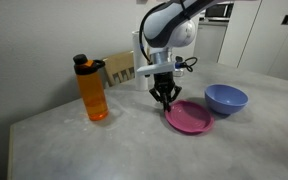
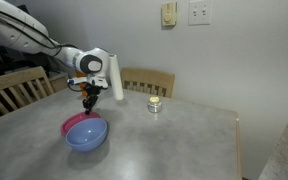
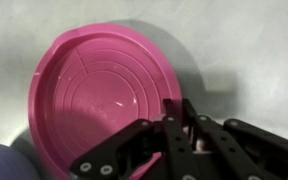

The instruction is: Put the pink lid on the bowl

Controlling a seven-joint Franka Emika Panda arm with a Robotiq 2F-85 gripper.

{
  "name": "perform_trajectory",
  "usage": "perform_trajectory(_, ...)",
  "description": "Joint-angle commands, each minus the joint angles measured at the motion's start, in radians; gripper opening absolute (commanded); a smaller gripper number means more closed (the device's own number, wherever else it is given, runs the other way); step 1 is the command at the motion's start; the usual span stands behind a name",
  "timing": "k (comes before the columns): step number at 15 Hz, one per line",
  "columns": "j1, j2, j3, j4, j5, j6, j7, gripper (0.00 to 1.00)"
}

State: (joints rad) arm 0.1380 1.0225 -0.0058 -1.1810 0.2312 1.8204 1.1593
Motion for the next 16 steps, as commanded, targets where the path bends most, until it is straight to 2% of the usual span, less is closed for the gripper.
perform_trajectory(1,0.040,-0.010,0.002,0.031,-0.080,-0.134,-0.057,0.03)
perform_trajectory(10,0.158,0.029,-0.012,0.285,-0.281,-0.533,-0.179,0.03)
perform_trajectory(13,0.174,0.038,-0.021,0.344,-0.327,-0.601,-0.208,0.03)
perform_trajectory(16,0.166,0.021,-0.028,0.330,-0.374,-0.608,-0.239,0.03)
